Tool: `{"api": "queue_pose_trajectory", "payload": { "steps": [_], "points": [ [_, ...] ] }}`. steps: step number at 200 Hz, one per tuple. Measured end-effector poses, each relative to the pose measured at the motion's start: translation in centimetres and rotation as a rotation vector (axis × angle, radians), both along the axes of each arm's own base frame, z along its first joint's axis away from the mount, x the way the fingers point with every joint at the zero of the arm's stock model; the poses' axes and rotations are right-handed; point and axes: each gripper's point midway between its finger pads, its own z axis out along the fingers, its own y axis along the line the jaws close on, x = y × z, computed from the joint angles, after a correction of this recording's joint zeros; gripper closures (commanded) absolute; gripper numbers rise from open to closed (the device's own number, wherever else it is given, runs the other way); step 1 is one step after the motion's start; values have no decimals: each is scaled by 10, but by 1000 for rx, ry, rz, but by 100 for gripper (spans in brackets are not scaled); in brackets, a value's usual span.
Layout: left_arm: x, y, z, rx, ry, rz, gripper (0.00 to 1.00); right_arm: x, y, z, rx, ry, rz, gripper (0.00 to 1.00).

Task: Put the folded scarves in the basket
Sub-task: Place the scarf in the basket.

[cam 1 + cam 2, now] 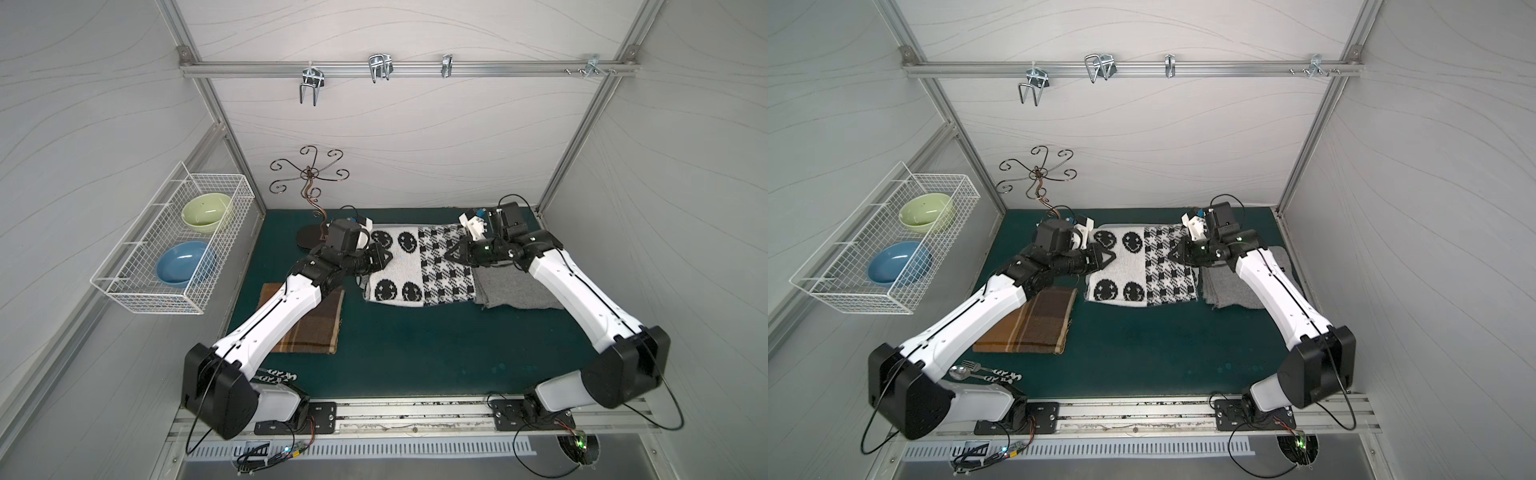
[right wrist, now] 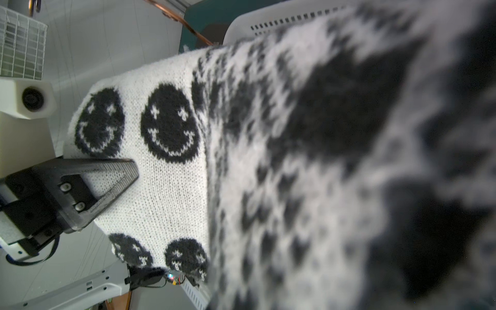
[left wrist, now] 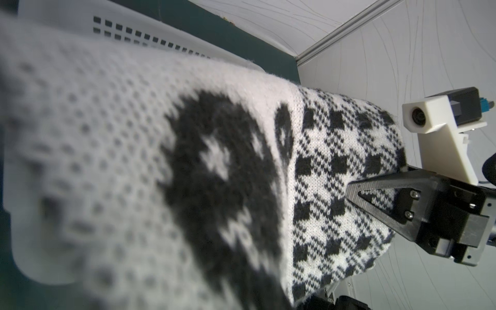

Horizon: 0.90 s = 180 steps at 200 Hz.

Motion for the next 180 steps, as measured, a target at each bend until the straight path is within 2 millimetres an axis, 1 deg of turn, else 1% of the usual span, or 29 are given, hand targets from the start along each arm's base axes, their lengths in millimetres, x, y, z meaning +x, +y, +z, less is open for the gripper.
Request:
{"api": "queue_pose_trajectory", "payload": {
  "steps": [22,44,66,86,114,138,169,180],
  "points": [
    [27,2,-12,40,19,6,100,31,1,-12,-18,19,-8,100],
    [55,3,-28,60,48,8,100,58,-3,-36,-32,64,-29,100],
    [77,4,-50,88,76,5,100,75,-8,-62,-52,106,-40,100],
    [91,3,-70,108,103,-2,100,89,-7,-80,-68,128,-41,100],
    [101,5,-99,137,143,-4,100,102,-6,-102,-101,144,-39,100],
    [104,7,-120,155,177,-6,100,105,-7,-121,-132,168,-36,100],
    [107,6,-140,163,202,-9,100,107,-11,-141,-174,185,-35,99],
    [109,6,-145,166,209,-8,95,108,-13,-145,-191,183,-37,97]
  ]
}}
